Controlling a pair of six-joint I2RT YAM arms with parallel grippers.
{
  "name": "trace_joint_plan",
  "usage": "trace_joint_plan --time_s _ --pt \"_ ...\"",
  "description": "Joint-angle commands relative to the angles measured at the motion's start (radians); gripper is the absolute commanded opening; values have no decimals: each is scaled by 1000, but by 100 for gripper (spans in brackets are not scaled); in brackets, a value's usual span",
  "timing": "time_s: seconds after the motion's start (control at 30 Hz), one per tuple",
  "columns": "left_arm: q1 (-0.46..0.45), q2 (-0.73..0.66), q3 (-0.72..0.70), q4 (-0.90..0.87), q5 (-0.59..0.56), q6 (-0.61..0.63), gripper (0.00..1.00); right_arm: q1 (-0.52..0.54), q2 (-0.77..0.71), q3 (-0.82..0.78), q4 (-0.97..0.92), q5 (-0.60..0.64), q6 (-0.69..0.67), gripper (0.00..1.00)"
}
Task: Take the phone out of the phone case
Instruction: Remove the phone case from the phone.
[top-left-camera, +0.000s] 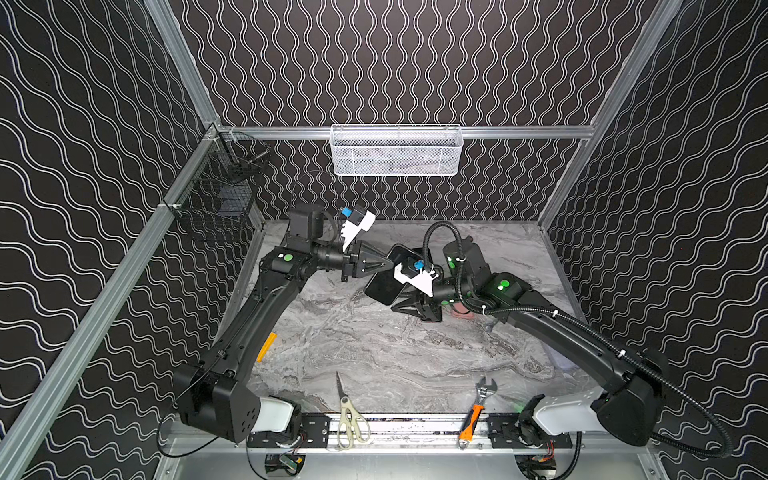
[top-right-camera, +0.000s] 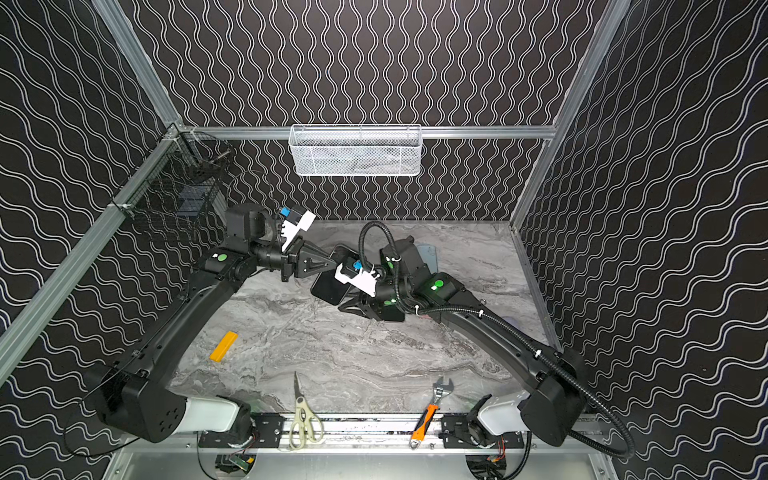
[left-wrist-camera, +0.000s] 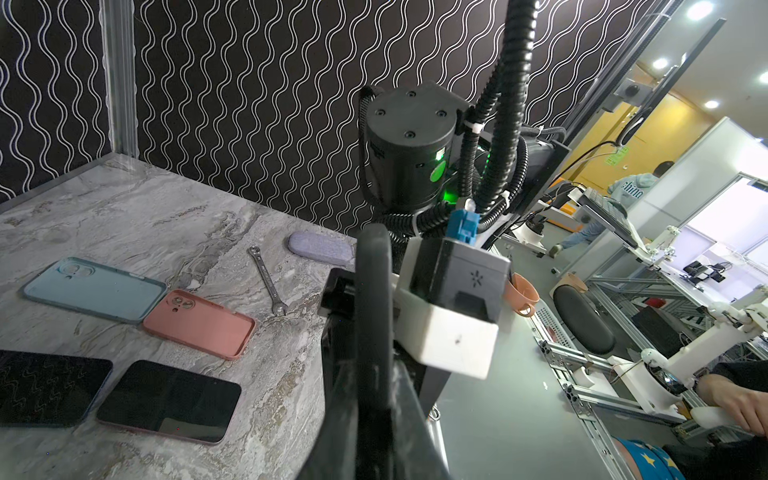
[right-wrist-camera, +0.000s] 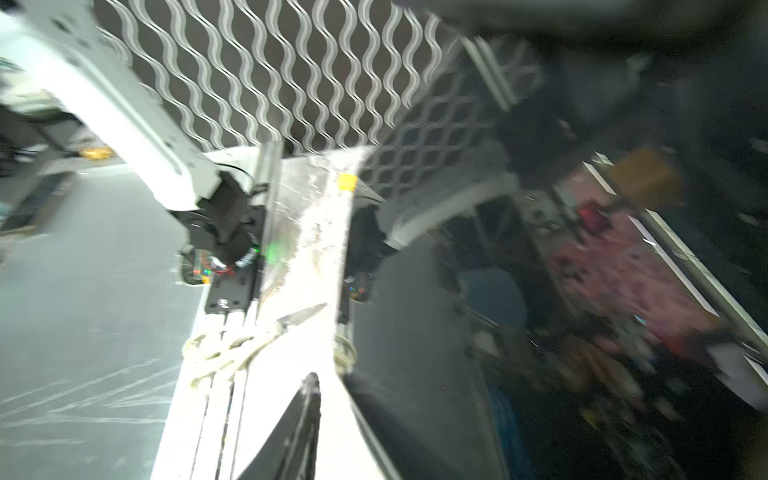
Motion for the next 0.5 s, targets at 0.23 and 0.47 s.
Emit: trace_joint_plan --time_s 0.23,0.47 --pt "-1 -11 4 34 22 -4 0 -1 42 31 3 -108 31 34" --pt "-2 -8 1 37 20 -10 0 -1 51 29 62 -108 66 30"
